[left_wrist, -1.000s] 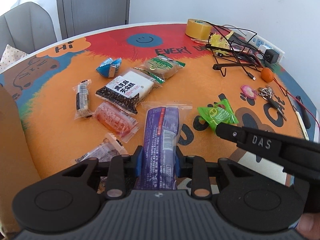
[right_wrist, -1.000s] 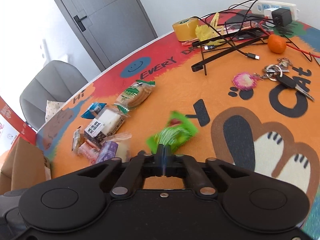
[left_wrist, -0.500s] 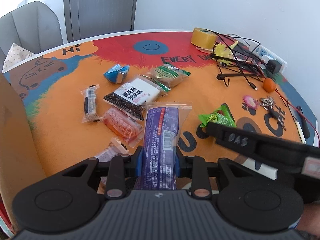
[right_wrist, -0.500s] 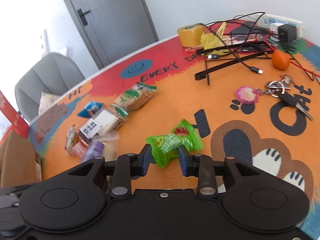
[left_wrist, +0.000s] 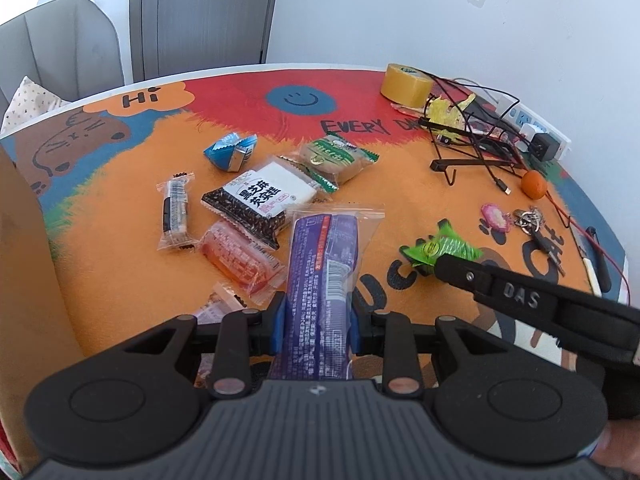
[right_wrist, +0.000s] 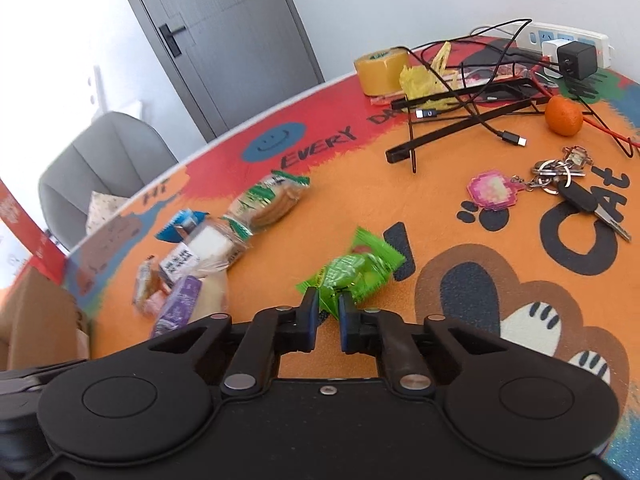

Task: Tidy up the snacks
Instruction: 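Carry both snacks over the cardboard box and open both tools to drop them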

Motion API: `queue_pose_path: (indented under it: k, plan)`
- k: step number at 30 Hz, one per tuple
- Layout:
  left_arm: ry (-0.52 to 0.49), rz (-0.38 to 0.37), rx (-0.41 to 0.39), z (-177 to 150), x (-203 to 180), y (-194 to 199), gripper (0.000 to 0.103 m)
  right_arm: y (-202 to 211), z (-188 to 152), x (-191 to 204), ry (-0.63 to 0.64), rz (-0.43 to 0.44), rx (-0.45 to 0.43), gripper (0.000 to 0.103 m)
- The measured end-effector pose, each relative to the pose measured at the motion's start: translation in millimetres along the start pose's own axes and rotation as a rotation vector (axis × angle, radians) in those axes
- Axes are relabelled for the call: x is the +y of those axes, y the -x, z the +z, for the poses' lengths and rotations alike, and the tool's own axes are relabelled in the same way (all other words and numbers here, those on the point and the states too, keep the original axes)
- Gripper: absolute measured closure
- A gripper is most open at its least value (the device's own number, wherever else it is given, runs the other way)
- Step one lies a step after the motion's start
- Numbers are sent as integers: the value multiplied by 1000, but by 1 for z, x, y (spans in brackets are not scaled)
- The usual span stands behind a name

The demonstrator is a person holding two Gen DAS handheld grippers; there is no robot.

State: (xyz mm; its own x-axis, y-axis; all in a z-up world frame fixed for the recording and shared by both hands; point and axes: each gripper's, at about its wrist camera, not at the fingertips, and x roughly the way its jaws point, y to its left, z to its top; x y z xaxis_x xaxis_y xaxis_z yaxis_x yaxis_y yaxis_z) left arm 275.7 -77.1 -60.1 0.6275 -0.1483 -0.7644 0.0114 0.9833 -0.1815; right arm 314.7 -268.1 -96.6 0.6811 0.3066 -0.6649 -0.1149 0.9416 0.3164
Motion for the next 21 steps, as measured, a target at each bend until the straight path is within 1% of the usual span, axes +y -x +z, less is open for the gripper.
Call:
queue_pose_path:
  k: [1,2,6,14,21]
  plan:
    - [0,-3,-3,0,0,2,74,3,-1,-1,-1,8,-5,100]
    - [1,-6,-8,0,-1,4,74,6,-2,-1,-4,12,-9,101]
    - [1,-14,-28,0,-1,14,74,16,-9,-1,2,31,-32,101]
    - [23,-18,-64,-2,6,36,74,34,-19,-2,-54,101,-64,102]
    - [32,-17,-112,-1,10,63,74,50,-20,7,-60,161,-86,102]
